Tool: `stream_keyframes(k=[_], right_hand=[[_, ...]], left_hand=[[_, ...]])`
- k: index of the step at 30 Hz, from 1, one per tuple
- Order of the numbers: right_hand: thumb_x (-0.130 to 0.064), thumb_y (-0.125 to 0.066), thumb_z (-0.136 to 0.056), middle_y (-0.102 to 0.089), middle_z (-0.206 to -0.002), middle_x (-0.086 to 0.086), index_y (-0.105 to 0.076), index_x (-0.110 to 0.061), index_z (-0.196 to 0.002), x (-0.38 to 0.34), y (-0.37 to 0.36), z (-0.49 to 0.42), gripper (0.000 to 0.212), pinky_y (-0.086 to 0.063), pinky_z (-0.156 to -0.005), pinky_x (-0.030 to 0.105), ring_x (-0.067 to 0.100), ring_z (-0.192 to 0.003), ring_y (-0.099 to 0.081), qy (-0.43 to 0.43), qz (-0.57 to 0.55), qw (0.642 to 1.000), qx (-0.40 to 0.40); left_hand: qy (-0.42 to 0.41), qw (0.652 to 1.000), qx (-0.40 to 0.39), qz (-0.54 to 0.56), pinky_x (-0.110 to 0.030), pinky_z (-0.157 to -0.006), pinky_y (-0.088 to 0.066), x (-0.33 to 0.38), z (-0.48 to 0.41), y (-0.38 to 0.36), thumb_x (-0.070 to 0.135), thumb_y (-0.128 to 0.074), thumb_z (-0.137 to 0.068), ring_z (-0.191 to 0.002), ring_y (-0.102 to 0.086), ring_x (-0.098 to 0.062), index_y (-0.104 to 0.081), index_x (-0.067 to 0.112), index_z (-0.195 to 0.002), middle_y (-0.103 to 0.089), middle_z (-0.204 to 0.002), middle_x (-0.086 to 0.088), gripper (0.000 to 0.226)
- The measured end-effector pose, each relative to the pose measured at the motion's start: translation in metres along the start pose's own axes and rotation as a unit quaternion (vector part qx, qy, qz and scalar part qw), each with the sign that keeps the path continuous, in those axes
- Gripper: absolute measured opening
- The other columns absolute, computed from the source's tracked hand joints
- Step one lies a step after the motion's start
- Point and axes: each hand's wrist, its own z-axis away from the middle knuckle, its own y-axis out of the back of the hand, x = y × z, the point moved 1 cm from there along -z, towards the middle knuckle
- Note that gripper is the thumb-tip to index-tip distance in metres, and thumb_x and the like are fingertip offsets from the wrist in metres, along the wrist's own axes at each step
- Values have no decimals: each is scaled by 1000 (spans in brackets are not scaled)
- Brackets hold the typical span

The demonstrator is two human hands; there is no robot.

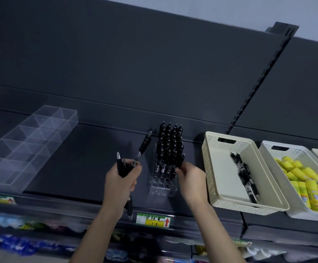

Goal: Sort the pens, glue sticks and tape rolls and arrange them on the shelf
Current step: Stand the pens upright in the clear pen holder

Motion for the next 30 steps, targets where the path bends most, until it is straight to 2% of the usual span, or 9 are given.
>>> stream_keyframes(k=[3, 5, 8, 11, 14, 19, 23, 26, 30], right_hand=[[-22, -66, -88, -67, -70, -5, -68, -15, -82, -2, 15, 7, 10, -39, -58, 18, 12, -68, -62, -25, -55, 998, 33], [-18, -70, -85, -68, -63, -5, -68, -17, -75, -11, 20, 11, 10, -42, -56, 10, 5, -60, -62, -45, -181, 982, -12], [-4, -70, -82, -70, -69, 3, -68, -13, -76, -31, 19, 14, 11, -52, -60, 21, 14, -67, -66, -76, -421, 895, -124], [-3, -68, -84, -66, -68, 9, -59, -9, -65, -40, 15, 14, 22, -53, -61, 25, 19, -68, -66, -65, -444, 883, -137], [-6, -67, -85, -64, -68, 12, -58, -7, -66, -35, 17, 15, 21, -52, -62, 26, 18, -68, -65, -79, -474, 873, -77], [-17, -70, -84, -60, -53, -7, -52, -15, -60, -23, 28, 6, 31, -39, -50, 10, 4, -51, -56, -31, -263, 961, 75], [-22, -69, -85, -64, -62, 0, -61, -10, -68, -28, 11, 9, 23, -41, -53, 17, 17, -60, -59, 1, -165, 985, 45], [-21, -66, -88, -63, -62, 3, -62, -7, -71, -30, 0, 11, 22, -42, -55, 25, 18, -59, -58, 33, -126, 991, 34], [-17, -65, -88, -45, -52, -6, -46, -12, -61, -33, -11, 11, 34, -32, -45, 13, 5, -45, -36, 67, -67, 995, 18]], left_hand=[[9, 1000, -21, -15, -19, -44, -39, 2, 0, 0, 13, -70, -85, -47, -43, -7, -66, 18, -83, -51, -54, 3, 6], [19, 998, -42, -36, -18, -44, -38, 2, -1, -2, 13, -70, -84, -47, -43, -7, -66, 15, -85, -51, -55, 4, 4], [35, 992, -96, -71, -19, -42, -33, 1, 1, -13, 10, -69, -82, -47, -42, -8, -64, 14, -81, -50, -55, 4, 6], [44, 983, -158, -88, -21, -41, -29, 0, 5, -20, 9, -68, -83, -47, -39, -11, -64, 19, -77, -49, -56, 2, 12], [42, 981, -160, -98, -20, -43, -35, -1, 3, -14, 16, -71, -82, -50, -47, -8, -64, 19, -81, -54, -59, 5, 8], [72, 995, -45, -49, -19, -44, -41, -3, -5, 0, 29, -71, -83, -48, -50, -7, -58, 9, -83, -59, -61, 3, 24], [126, 990, 21, 58, -19, -41, -37, -5, -8, 5, 44, -68, -82, -44, -42, -6, -47, 15, -77, -46, -52, 8, 37], [164, 978, 22, 129, -17, -39, -35, -6, -11, 9, 41, -70, -82, -43, -39, -6, -45, 17, -79, -43, -53, 7, 35], [217, 952, 30, 213, -17, -35, -32, -8, -18, 13, 21, -63, -91, -42, -38, -7, -46, 15, -79, -43, -53, 5, 21]])
